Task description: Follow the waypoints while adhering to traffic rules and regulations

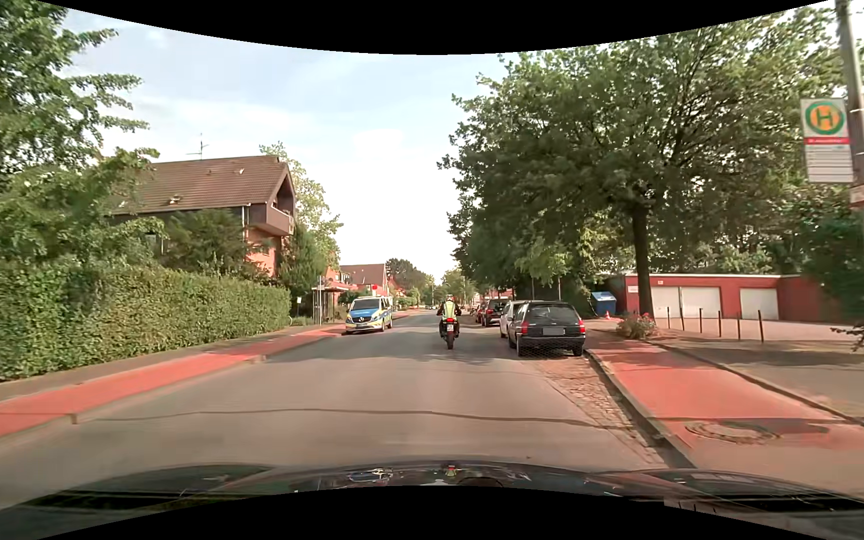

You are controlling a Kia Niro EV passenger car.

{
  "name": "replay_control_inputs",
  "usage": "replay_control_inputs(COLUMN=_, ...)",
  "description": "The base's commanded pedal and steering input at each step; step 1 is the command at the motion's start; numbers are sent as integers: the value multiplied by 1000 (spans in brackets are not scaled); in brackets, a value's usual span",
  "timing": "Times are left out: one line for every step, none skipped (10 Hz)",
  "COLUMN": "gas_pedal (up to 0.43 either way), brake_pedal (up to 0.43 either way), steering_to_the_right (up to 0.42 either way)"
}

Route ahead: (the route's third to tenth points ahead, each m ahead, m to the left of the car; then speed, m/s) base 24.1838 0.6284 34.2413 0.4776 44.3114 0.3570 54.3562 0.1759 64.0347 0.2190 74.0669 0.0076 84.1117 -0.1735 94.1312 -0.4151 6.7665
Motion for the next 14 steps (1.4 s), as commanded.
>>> replay_control_inputs(gas_pedal=130, brake_pedal=0, steering_to_the_right=0)
replay_control_inputs(gas_pedal=130, brake_pedal=0, steering_to_the_right=0)
replay_control_inputs(gas_pedal=130, brake_pedal=0, steering_to_the_right=0)
replay_control_inputs(gas_pedal=130, brake_pedal=0, steering_to_the_right=1)
replay_control_inputs(gas_pedal=130, brake_pedal=0, steering_to_the_right=1)
replay_control_inputs(gas_pedal=130, brake_pedal=0, steering_to_the_right=1)
replay_control_inputs(gas_pedal=130, brake_pedal=0, steering_to_the_right=1)
replay_control_inputs(gas_pedal=130, brake_pedal=0, steering_to_the_right=1)
replay_control_inputs(gas_pedal=130, brake_pedal=0, steering_to_the_right=1)
replay_control_inputs(gas_pedal=130, brake_pedal=0, steering_to_the_right=1)
replay_control_inputs(gas_pedal=138, brake_pedal=0, steering_to_the_right=1)
replay_control_inputs(gas_pedal=138, brake_pedal=0, steering_to_the_right=0)
replay_control_inputs(gas_pedal=138, brake_pedal=0, steering_to_the_right=-3)
replay_control_inputs(gas_pedal=150, brake_pedal=0, steering_to_the_right=-3)
